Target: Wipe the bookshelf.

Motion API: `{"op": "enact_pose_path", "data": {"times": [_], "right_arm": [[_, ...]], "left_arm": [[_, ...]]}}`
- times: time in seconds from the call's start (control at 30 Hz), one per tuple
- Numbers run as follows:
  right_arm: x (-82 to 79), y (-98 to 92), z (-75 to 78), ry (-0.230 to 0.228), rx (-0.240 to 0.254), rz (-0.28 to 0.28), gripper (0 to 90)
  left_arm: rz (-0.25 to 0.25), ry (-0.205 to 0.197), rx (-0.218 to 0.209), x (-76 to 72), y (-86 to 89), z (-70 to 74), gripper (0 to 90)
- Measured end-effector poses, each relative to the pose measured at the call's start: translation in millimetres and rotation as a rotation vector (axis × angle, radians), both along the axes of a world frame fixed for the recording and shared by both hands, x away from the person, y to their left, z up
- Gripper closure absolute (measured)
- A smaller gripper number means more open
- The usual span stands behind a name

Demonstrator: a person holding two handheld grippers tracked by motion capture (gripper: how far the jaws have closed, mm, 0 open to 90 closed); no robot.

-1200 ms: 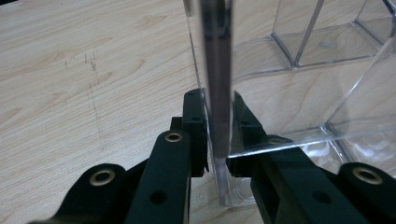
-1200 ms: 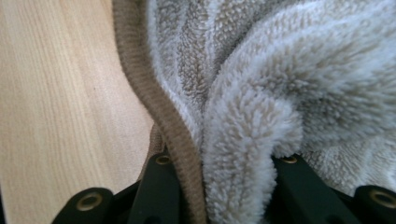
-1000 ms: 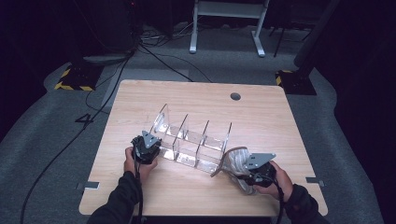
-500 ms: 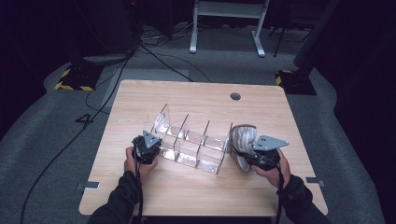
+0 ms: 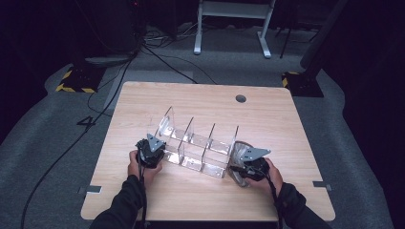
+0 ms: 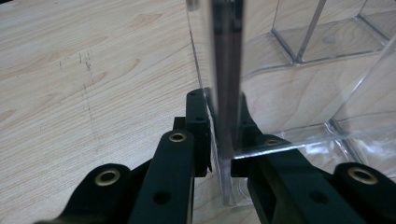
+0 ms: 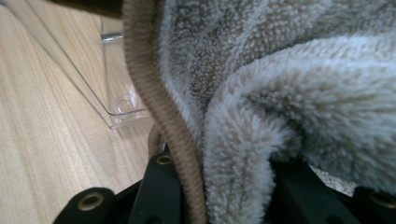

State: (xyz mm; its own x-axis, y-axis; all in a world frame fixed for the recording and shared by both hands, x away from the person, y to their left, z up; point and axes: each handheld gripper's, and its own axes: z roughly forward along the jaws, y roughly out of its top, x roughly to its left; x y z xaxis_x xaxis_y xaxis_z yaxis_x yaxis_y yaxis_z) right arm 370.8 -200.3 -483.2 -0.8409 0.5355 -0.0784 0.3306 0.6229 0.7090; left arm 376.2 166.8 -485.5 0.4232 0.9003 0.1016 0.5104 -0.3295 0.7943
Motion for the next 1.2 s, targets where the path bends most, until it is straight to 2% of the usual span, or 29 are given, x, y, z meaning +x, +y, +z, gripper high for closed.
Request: {"op": "enact_pose_path", "data": {"times": [0.13,0.17,0.2,0.23,0.27,0.33,0.4,0.53,0.57,0.7,0.77,0.83,0.87,0.93,0.97,1.03,1.1,1.2], "right_arm": [[-2.6,-7.1,21.9,-0.051,0.076,-0.001,73.9],[-2.6,-7.1,21.9,-0.051,0.076,-0.001,73.9],[-4.9,-12.3,39.9,-0.088,0.138,-0.009,73.8],[-6.0,-13.8,46.1,-0.105,0.152,-0.012,73.9],[-6.0,-13.8,46.1,-0.105,0.152,-0.012,73.9],[-9.5,-18.2,61.0,-0.140,0.202,-0.017,73.9],[-12.3,-17.8,65.0,-0.151,0.206,-0.016,73.9],[-17.6,-12.7,59.4,-0.137,0.181,0.018,73.9],[-20.9,-9.3,53.6,-0.128,0.163,0.032,73.9],[-20.8,-10.5,48.5,-0.103,0.176,0.032,73.9],[-20.9,-7.3,36.9,-0.084,0.140,0.038,73.9],[-20.9,-6.3,33.7,-0.077,0.132,0.038,73.9],[-18.8,-5.2,26.8,-0.053,0.121,0.045,73.9],[-18.0,-4.9,24.3,-0.042,0.116,0.045,73.9],[-17.6,-2.5,15.8,-0.024,0.082,0.050,73.9],[-17.7,-1.2,11.6,-0.012,0.073,0.051,73.8],[-17.7,3.3,-1.9,0.020,0.028,0.060,73.8],[-16.0,3.3,-1.1,0.033,0.017,0.063,73.8]], "left_arm": [[0.001,-0.002,0.000,-0.2,-0.2,0.1,82.7],[0.001,-0.002,0.000,-0.2,-0.2,0.1,82.8],[0.001,-0.002,0.000,-0.2,0.0,0.2,82.8],[0.000,-0.003,-0.001,-0.2,-0.2,0.2,82.9],[0.000,-0.003,-0.001,-0.2,-0.2,0.2,82.8],[0.000,-0.003,0.000,-0.3,-0.3,0.3,82.8],[-0.001,-0.005,-0.001,-0.4,-0.3,0.3,82.8],[0.000,-0.004,0.000,-0.4,-0.5,0.4,82.7],[-0.002,-0.003,0.001,-0.4,-0.4,0.5,82.7],[0.001,-0.002,0.003,-1.1,-1.7,0.5,82.7],[0.000,-0.002,0.003,-1.2,-1.9,0.5,82.7],[0.000,-0.003,0.002,-1.2,-1.9,0.4,82.6],[-0.001,-0.003,0.004,-1.4,-1.9,0.3,82.5],[0.000,-0.007,0.012,-1.6,-2.2,-0.1,82.4],[0.000,-0.005,0.009,-1.6,-2.3,-0.2,82.3],[0.000,-0.005,0.009,-1.5,-2.3,-0.3,82.3],[0.001,-0.005,0.010,-1.5,-2.4,-0.3,82.3],[0.002,-0.004,0.009,-1.4,-2.3,-0.4,82.4]]}}
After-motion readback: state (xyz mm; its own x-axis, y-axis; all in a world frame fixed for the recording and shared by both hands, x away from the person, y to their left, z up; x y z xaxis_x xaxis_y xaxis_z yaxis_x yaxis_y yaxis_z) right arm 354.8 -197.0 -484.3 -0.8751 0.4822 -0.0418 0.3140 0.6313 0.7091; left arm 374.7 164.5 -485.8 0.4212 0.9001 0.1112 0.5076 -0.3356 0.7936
